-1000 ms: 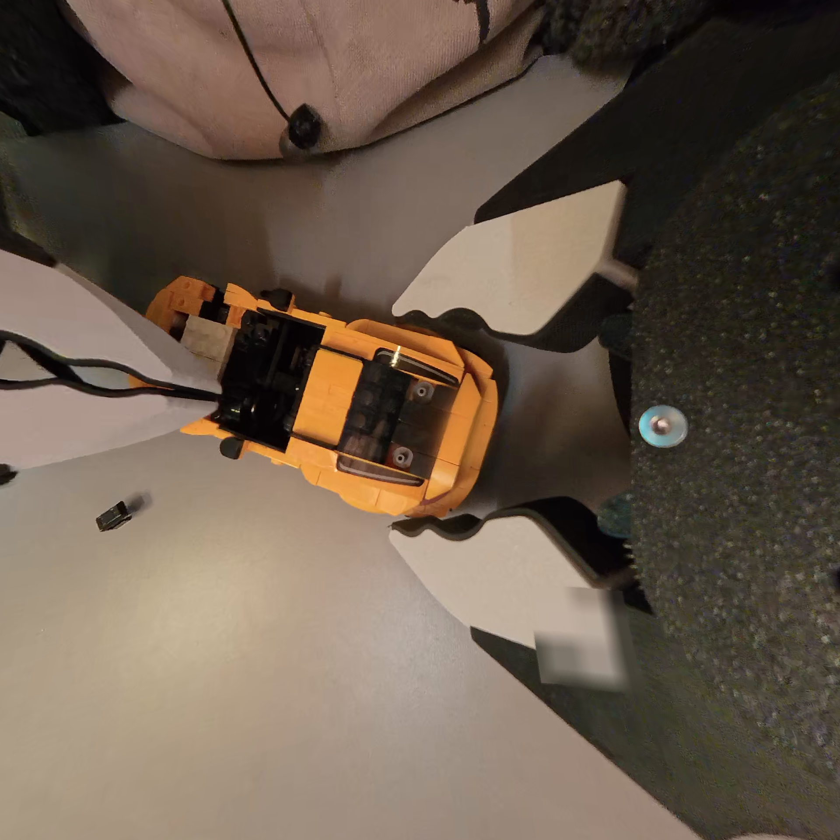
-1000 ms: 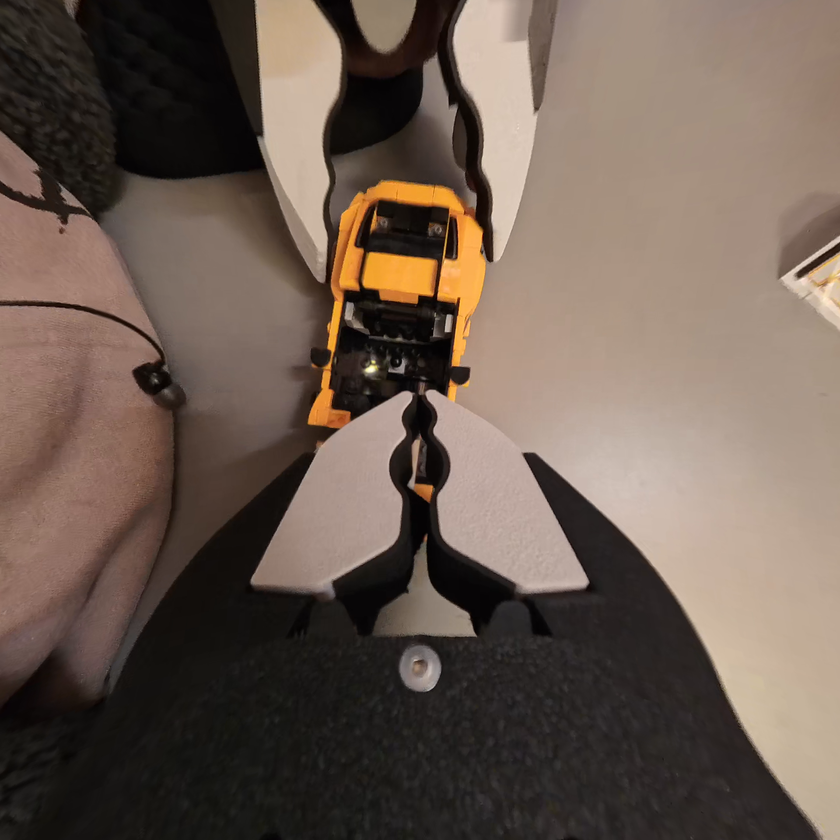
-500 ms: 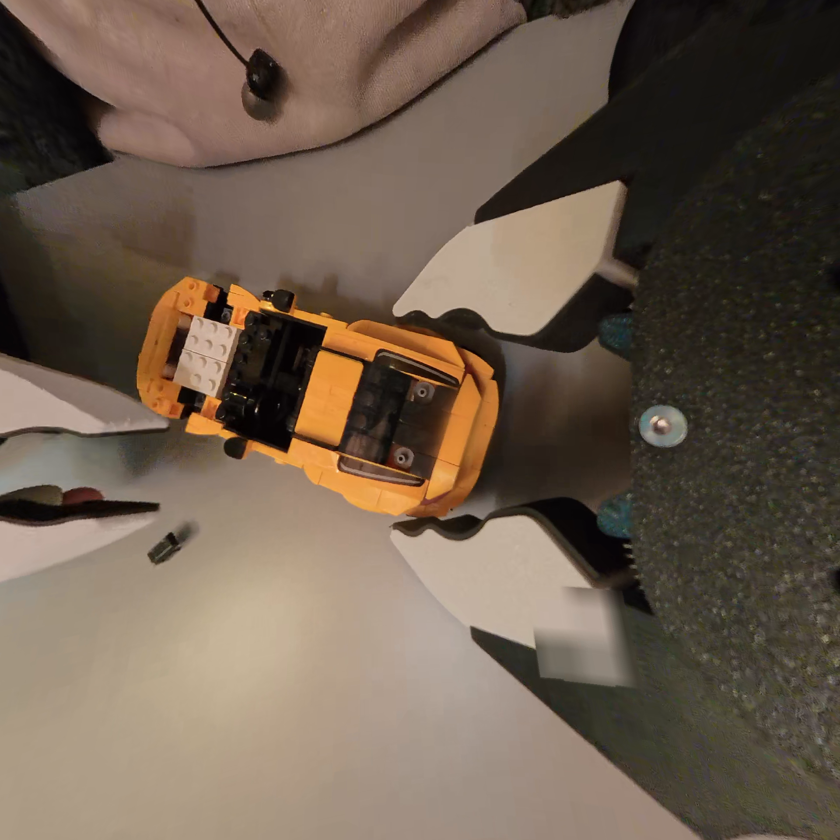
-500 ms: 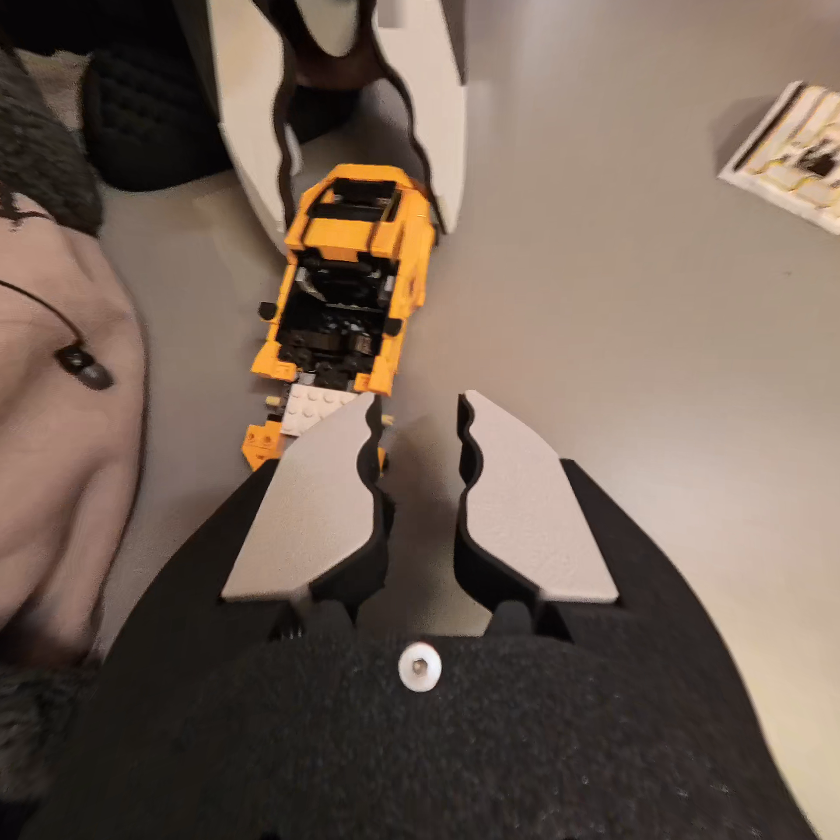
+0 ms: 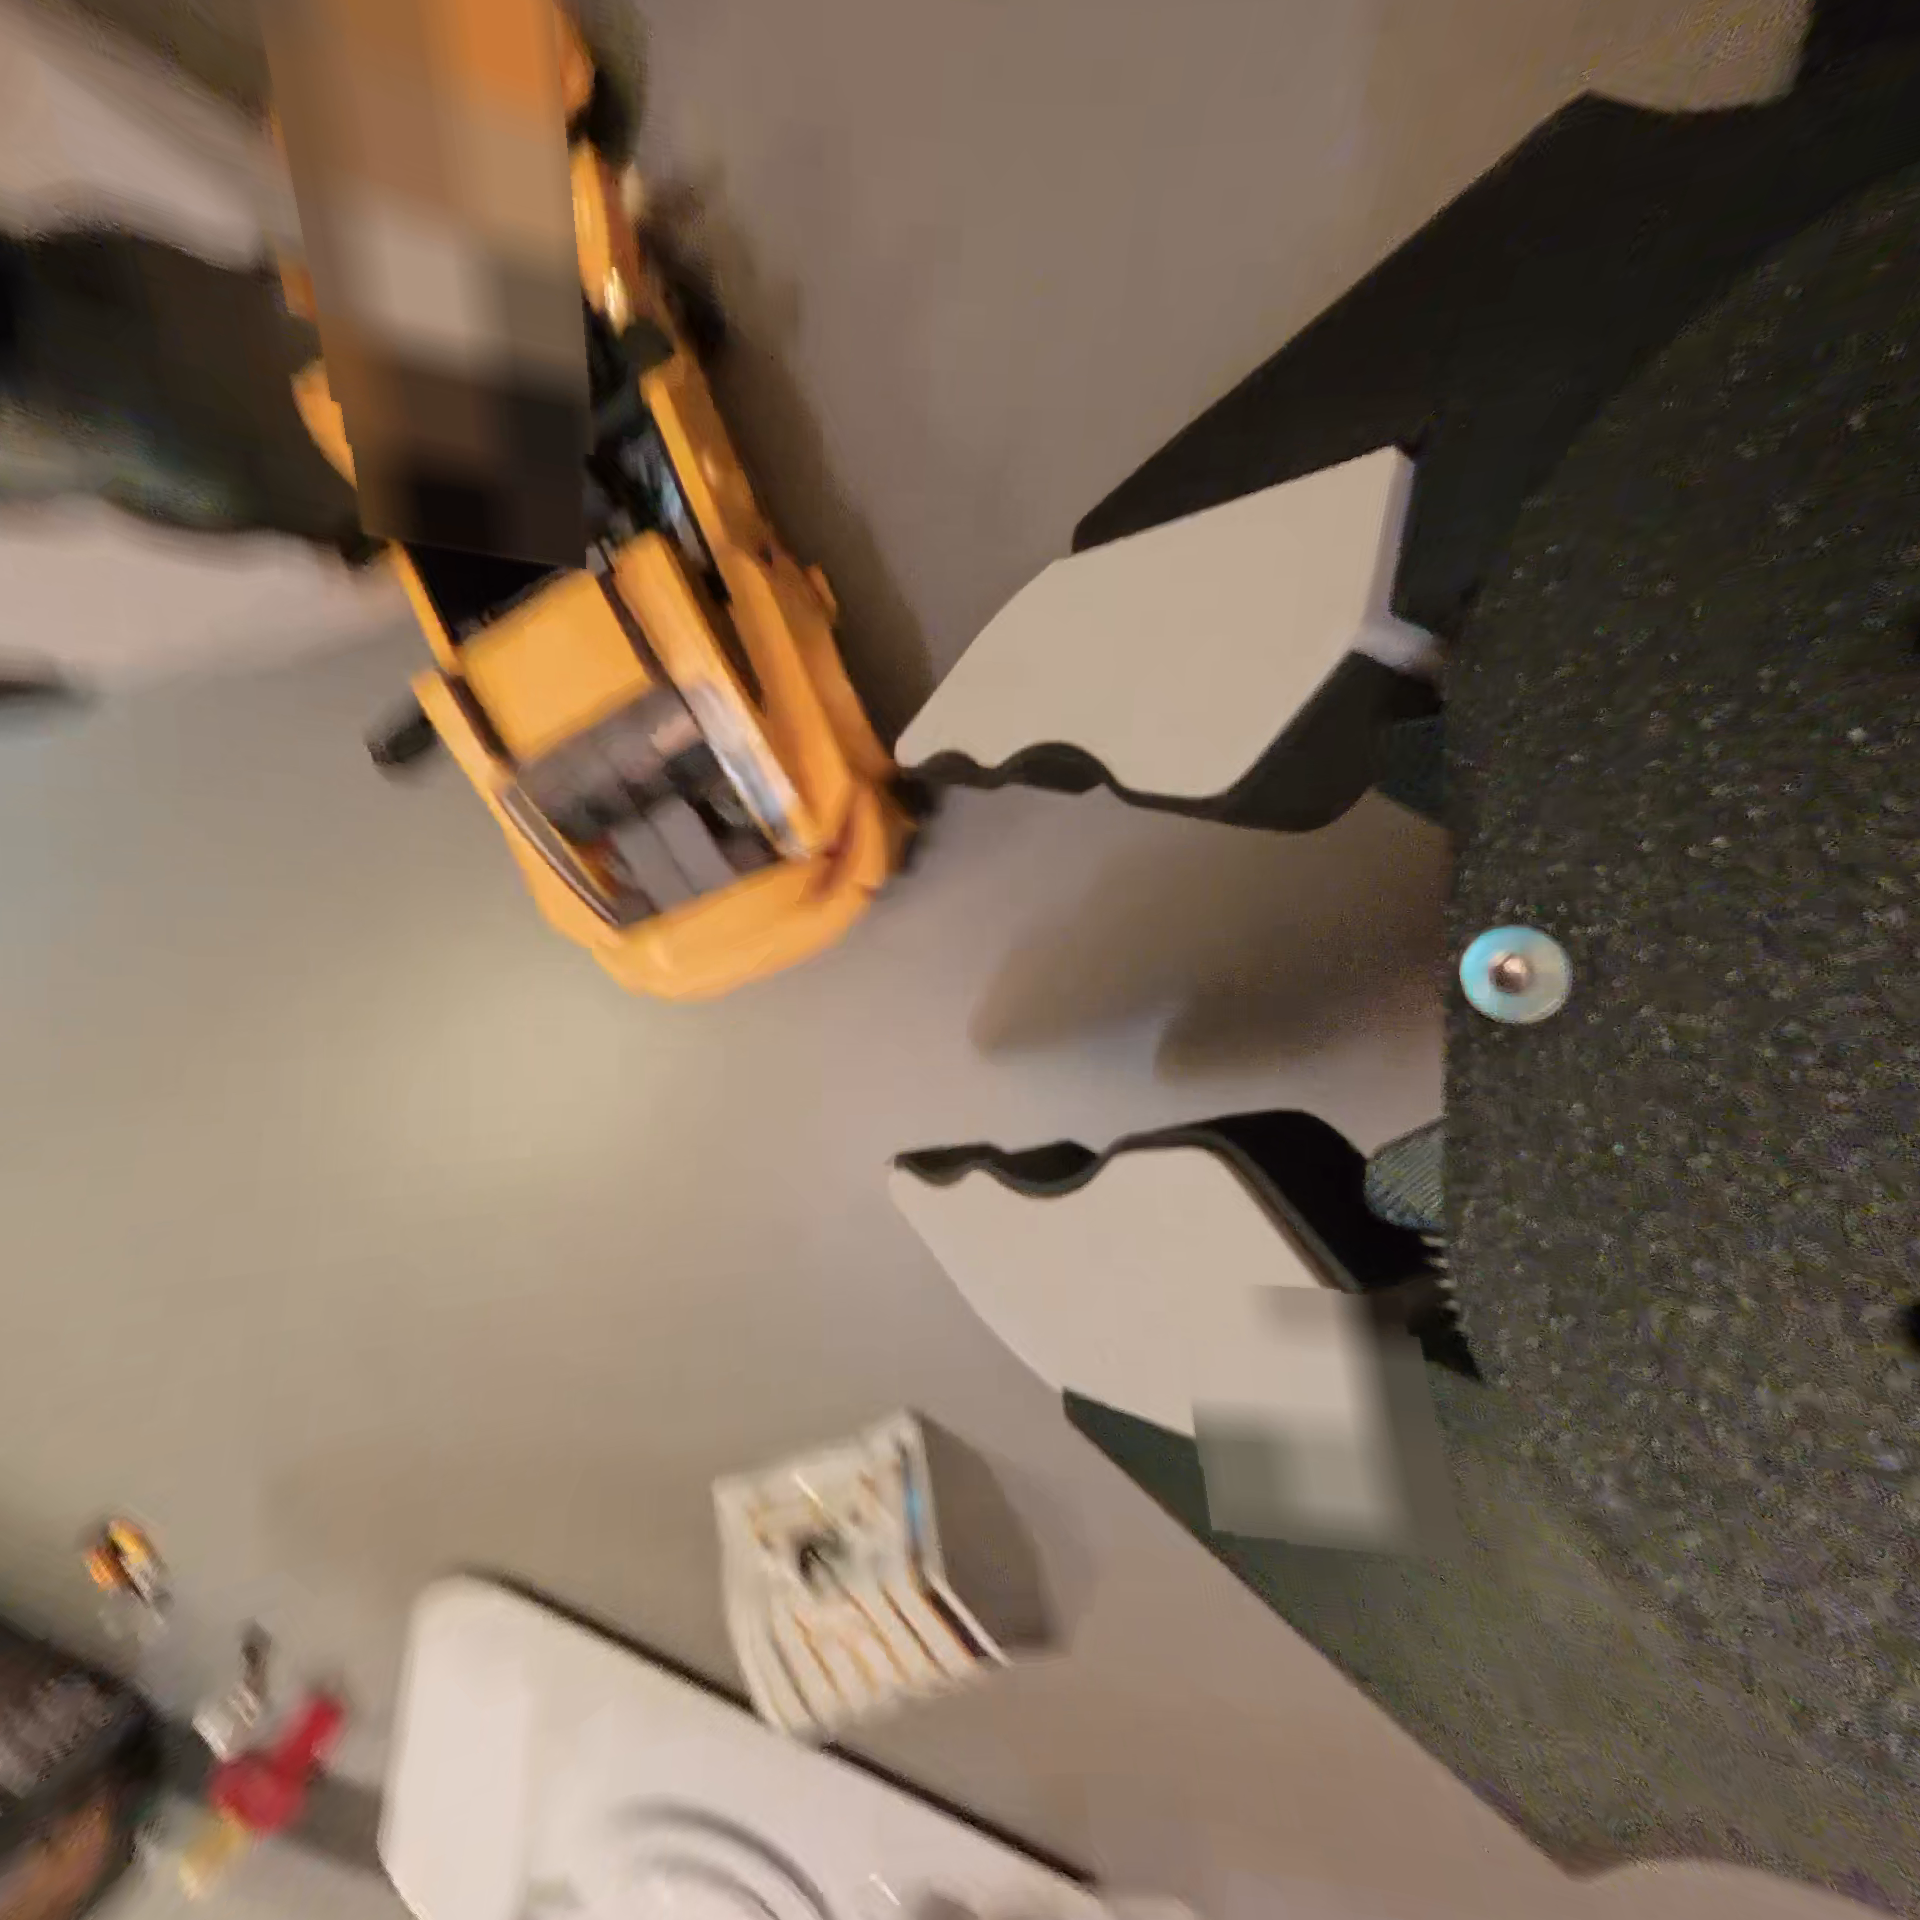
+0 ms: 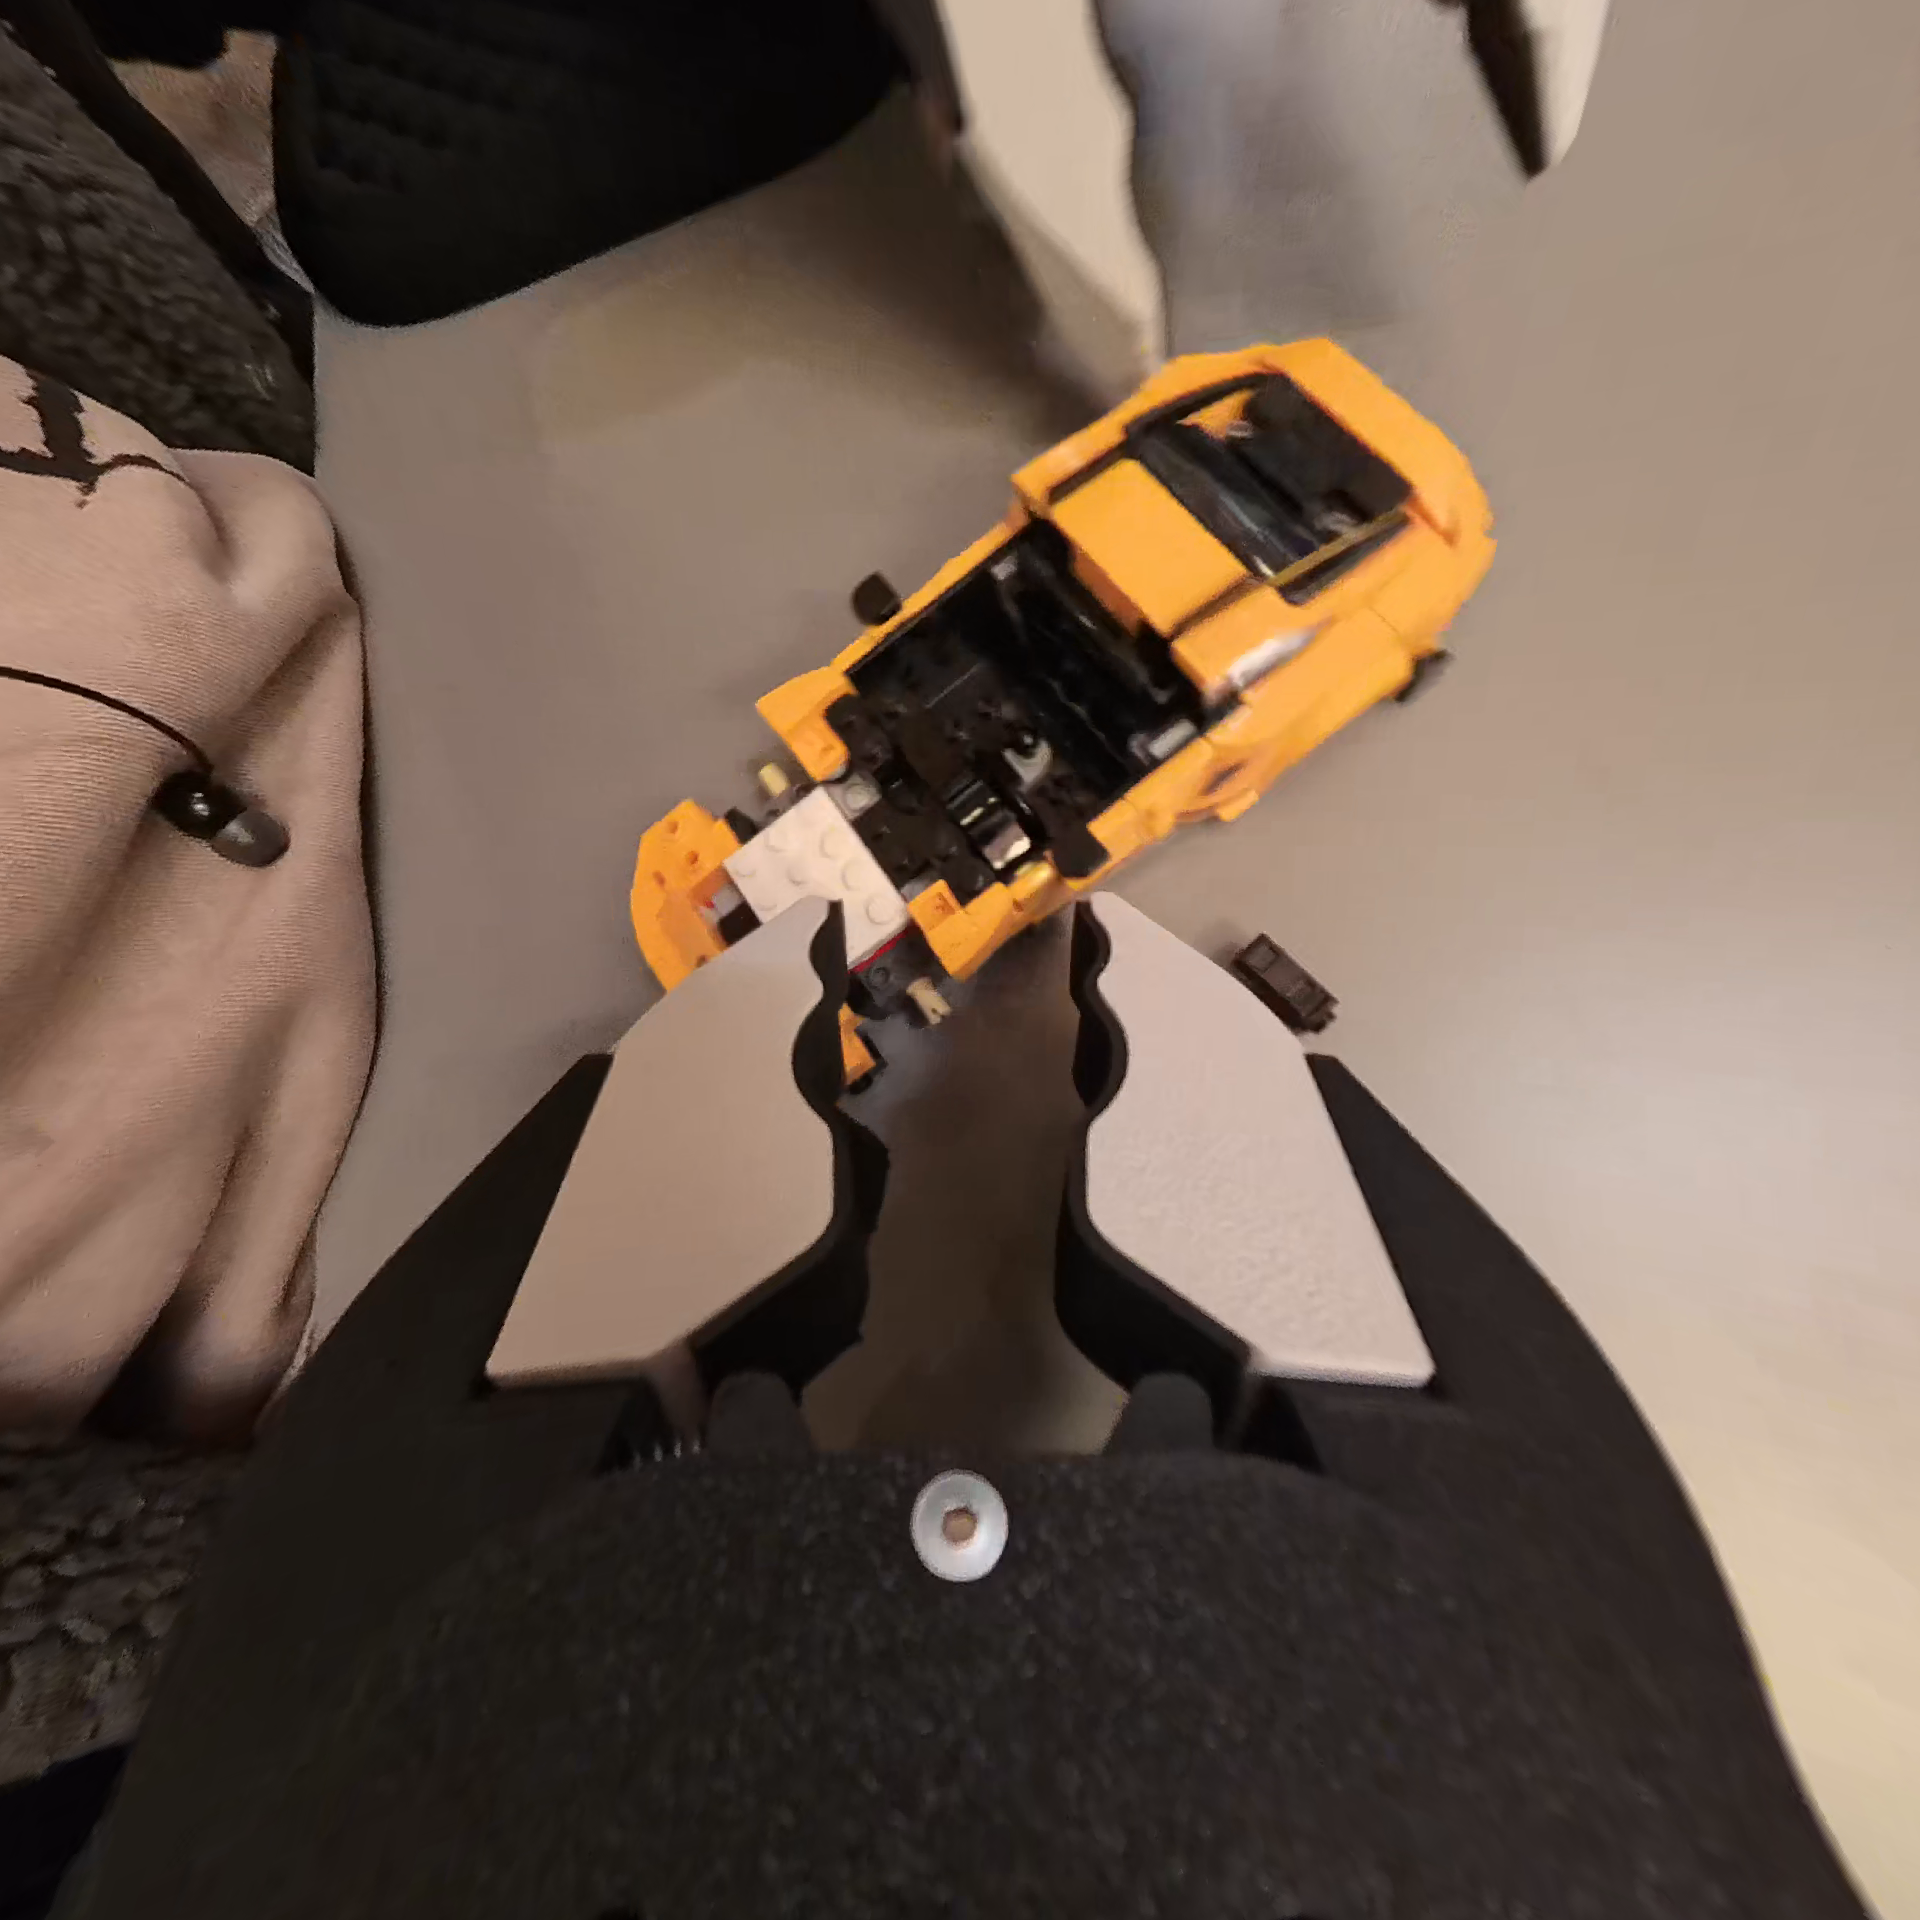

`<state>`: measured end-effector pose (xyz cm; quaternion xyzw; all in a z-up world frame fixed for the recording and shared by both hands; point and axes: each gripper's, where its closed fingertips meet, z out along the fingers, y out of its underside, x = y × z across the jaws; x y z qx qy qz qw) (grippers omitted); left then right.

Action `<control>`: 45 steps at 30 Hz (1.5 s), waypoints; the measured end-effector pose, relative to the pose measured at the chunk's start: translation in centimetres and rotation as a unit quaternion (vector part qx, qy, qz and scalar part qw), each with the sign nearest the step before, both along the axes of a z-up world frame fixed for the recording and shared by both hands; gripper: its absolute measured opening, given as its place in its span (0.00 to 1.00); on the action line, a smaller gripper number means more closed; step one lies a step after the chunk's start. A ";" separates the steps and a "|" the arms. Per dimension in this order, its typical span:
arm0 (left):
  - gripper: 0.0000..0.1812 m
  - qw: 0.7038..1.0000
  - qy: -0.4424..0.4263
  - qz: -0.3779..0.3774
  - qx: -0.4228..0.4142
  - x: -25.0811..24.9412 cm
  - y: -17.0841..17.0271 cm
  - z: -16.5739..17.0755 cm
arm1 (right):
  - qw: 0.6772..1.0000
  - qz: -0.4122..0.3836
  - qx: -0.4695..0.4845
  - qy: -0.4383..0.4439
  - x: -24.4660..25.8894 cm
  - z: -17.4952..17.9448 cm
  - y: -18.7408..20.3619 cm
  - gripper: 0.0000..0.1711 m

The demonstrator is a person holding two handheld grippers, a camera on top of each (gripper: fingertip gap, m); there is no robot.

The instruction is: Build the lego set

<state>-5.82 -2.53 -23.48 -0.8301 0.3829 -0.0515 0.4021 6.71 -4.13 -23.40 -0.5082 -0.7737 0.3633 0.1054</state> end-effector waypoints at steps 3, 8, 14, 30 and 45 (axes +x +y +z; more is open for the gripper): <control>0.30 0.997 -0.023 0.079 0.009 -1.9 0.0 0.6 | 1.000 -0.004 0.012 0.005 -0.1 0.1 -0.3 0.24; 0.16 0.978 -0.190 0.064 -0.062 2.2 -3.3 2.4 | 0.999 -0.036 0.006 -0.019 0.1 0.1 -0.5 0.20; 0.19 0.974 -0.187 0.020 -0.126 7.2 -5.1 1.3 | 0.998 -0.043 0.020 -0.032 1.6 0.3 -0.3 0.18; 0.23 0.986 -0.106 0.083 -0.098 4.7 0.0 0.1 | 0.994 -0.078 0.081 0.007 1.3 0.2 -2.7 0.11; 0.56 0.987 -0.082 0.063 -0.126 6.2 -4.4 -0.1 | 0.974 -0.068 0.119 0.182 -2.3 5.8 1.3 0.17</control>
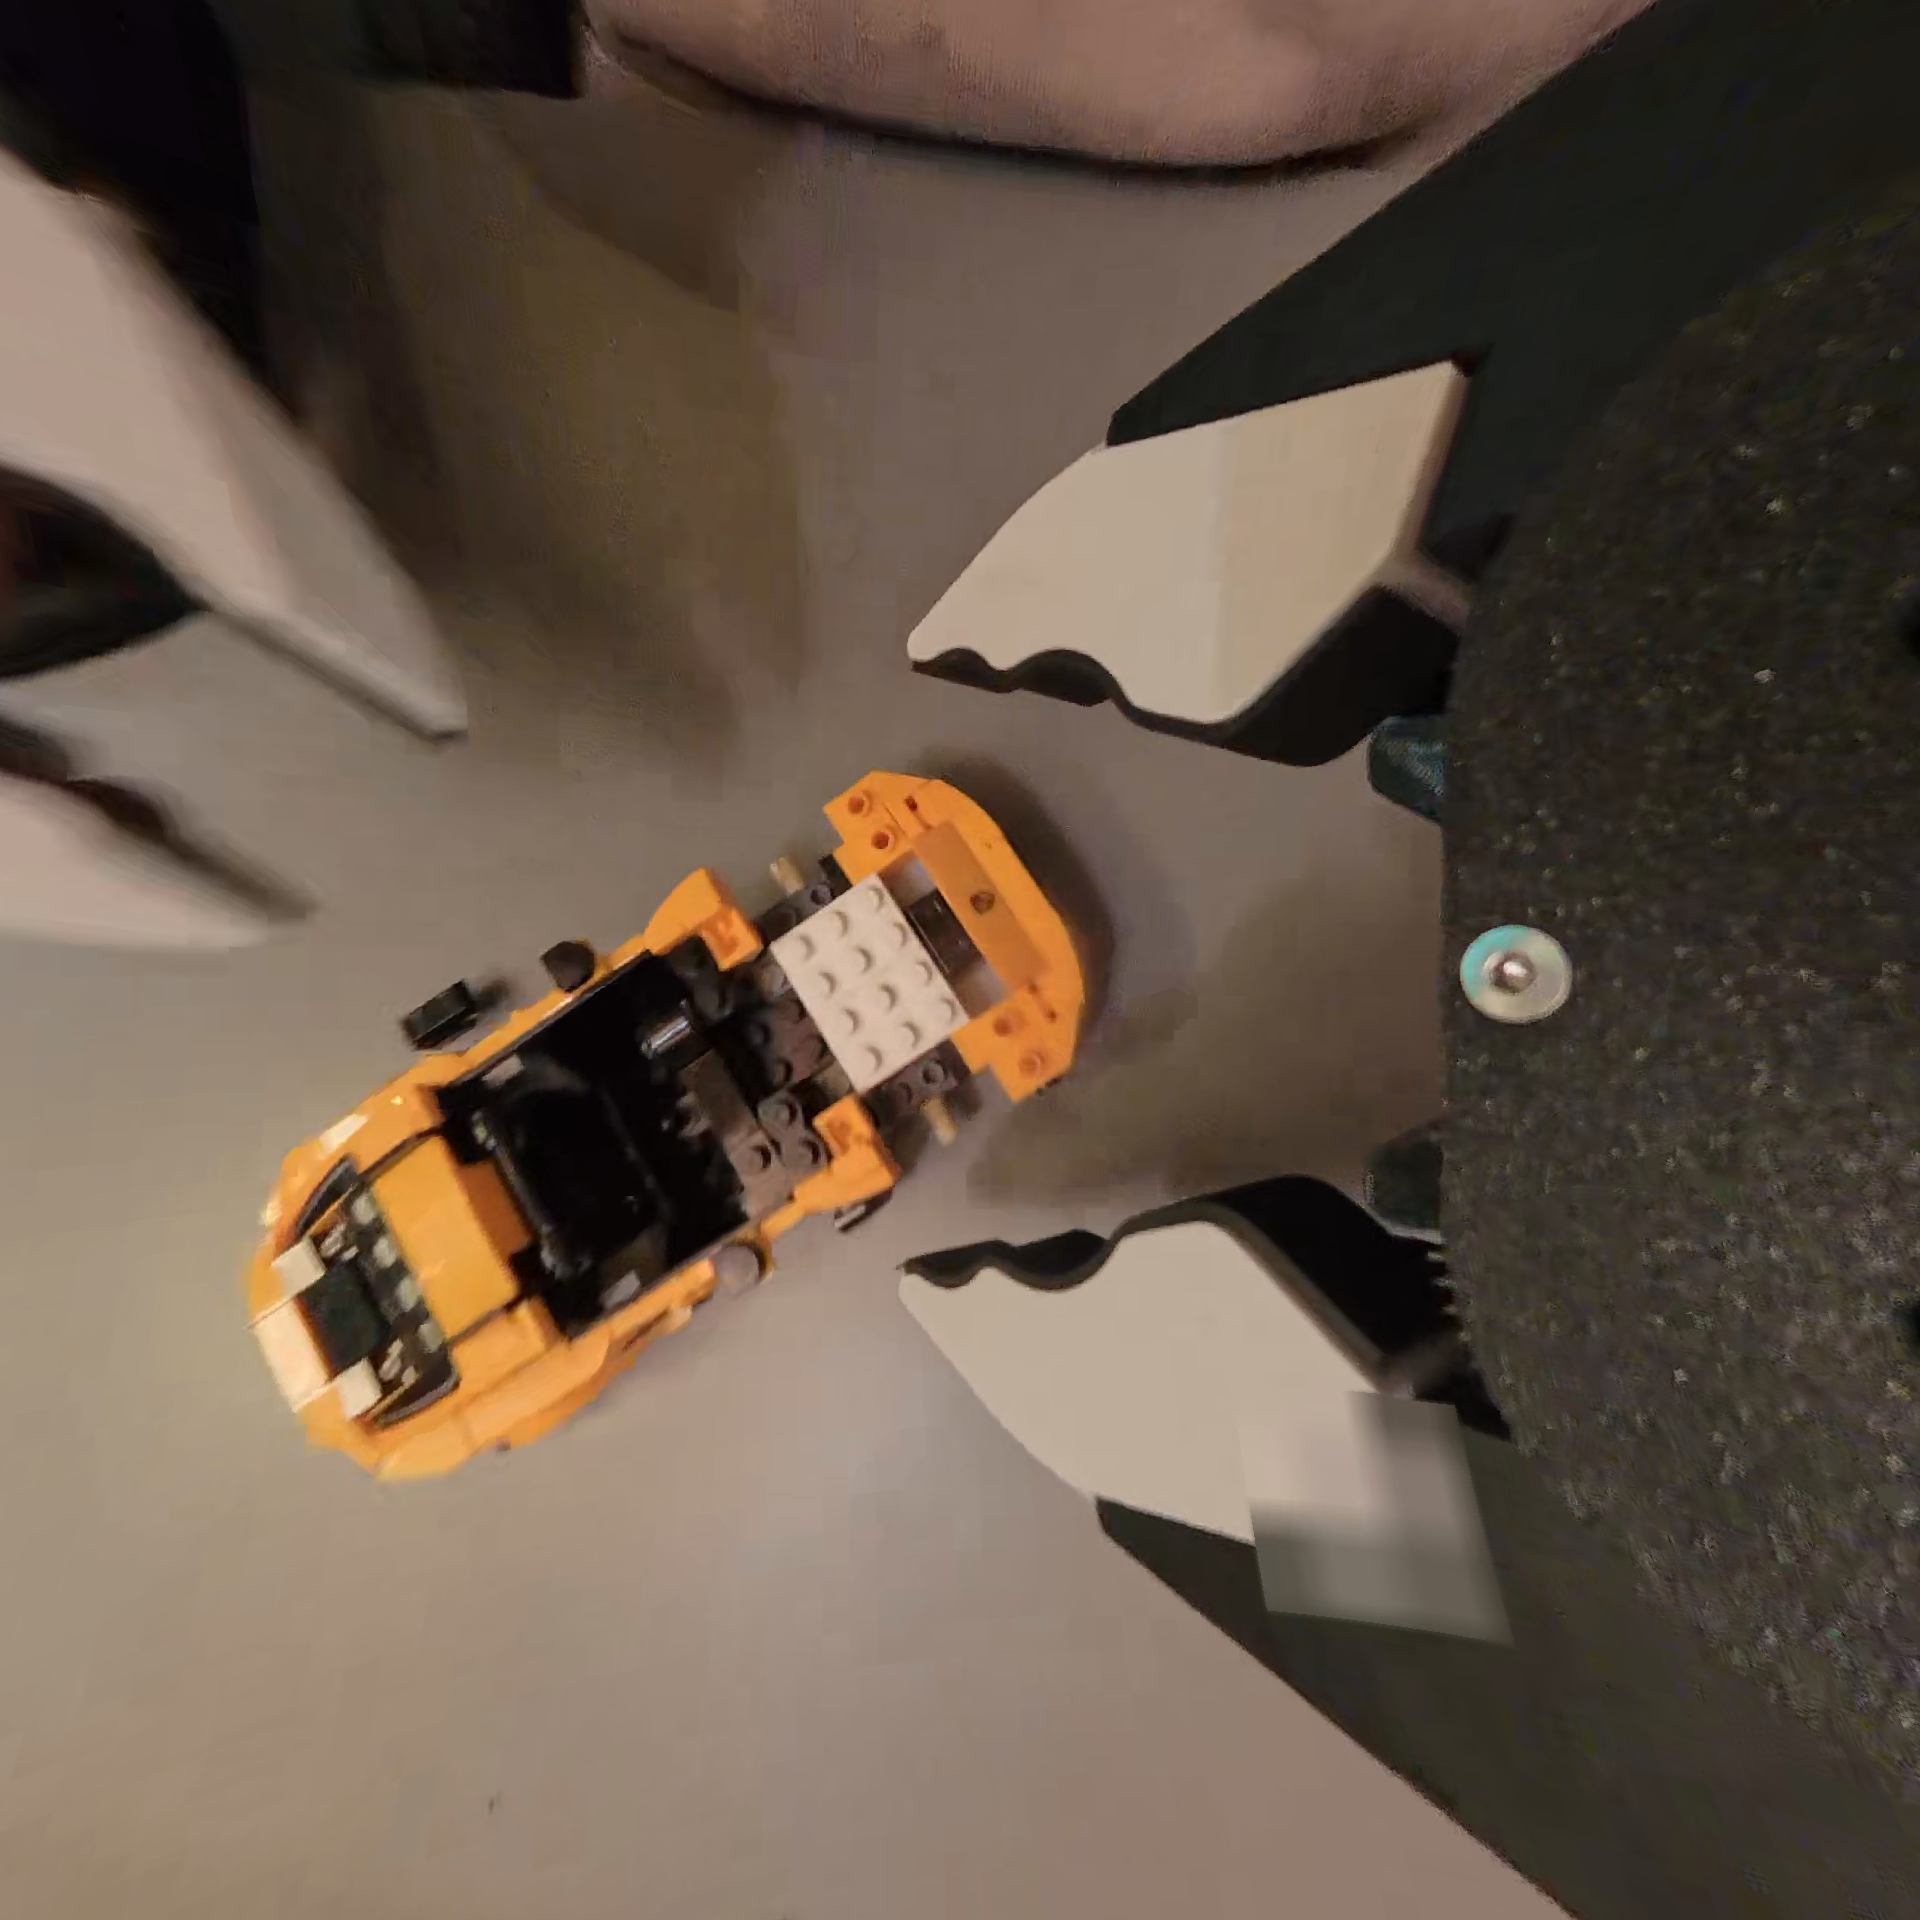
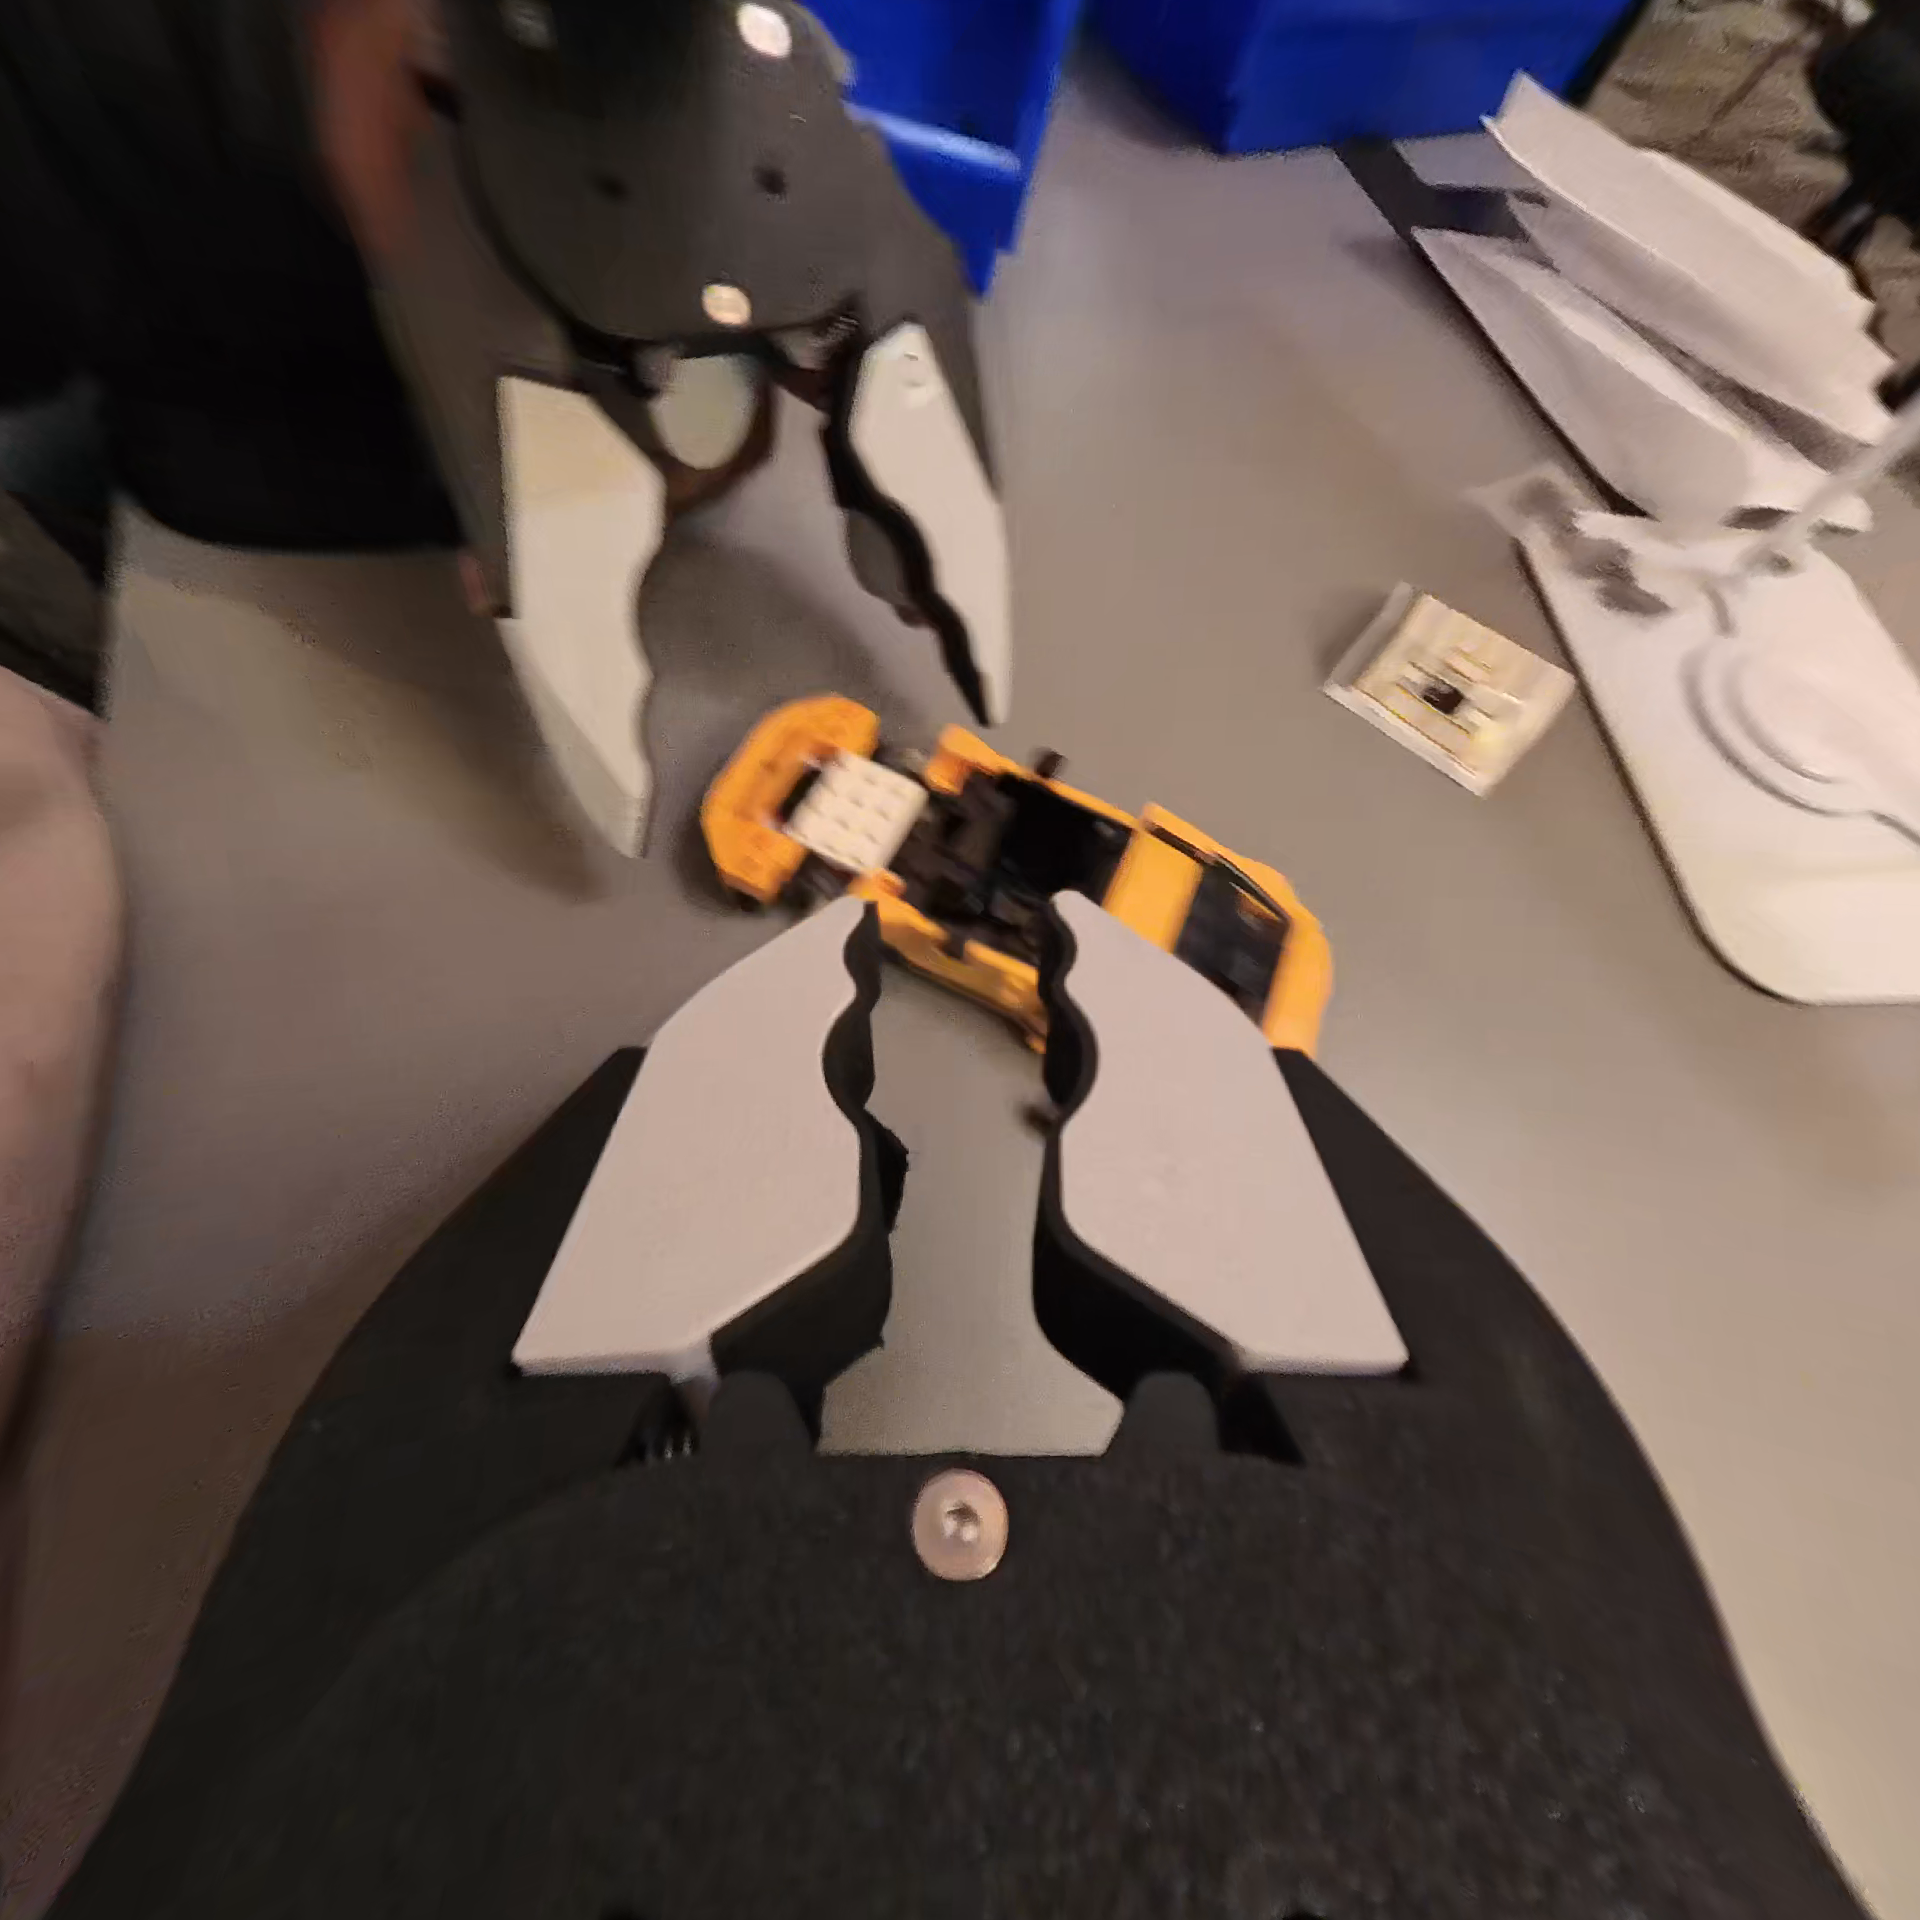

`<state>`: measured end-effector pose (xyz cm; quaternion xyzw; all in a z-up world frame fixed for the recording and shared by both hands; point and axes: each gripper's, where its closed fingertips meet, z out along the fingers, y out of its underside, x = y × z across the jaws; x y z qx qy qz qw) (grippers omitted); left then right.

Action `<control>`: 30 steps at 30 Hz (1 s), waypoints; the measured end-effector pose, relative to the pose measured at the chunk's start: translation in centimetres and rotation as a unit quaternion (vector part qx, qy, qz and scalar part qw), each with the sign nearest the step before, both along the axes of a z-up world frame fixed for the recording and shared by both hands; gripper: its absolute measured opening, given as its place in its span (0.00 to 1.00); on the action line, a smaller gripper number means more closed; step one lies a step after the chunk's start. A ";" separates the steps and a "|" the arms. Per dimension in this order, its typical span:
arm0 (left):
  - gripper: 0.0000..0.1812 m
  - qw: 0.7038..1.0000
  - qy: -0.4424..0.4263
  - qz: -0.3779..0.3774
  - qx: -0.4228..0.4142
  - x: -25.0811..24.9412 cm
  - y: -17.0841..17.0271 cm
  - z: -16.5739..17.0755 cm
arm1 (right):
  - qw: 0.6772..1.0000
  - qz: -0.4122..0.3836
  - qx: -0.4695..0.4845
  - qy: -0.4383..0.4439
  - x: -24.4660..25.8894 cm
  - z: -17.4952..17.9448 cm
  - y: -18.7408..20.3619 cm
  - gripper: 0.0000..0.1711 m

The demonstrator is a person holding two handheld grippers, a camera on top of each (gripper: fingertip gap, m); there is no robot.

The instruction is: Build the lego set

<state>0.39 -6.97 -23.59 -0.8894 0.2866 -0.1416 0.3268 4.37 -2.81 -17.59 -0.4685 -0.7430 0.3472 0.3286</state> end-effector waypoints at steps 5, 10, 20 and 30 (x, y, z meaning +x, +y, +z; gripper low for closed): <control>0.45 0.998 0.066 -0.010 -0.013 -0.3 0.4 -1.6 | 0.998 -0.030 0.031 -0.049 0.9 -2.0 6.2 0.27; 0.40 0.994 0.056 -0.094 -0.012 -3.1 0.6 -1.6 | 0.995 0.002 0.043 -0.092 0.0 -5.5 7.4 0.34; 0.40 0.940 -0.204 -0.236 -0.136 -4.7 1.1 0.8 | 0.981 0.063 -0.137 -0.120 -3.8 -5.7 6.5 0.42; 0.39 0.916 -0.301 -0.208 -0.165 -5.1 1.7 2.1 | 0.948 -0.020 -0.275 -0.159 -4.0 -5.1 7.0 0.36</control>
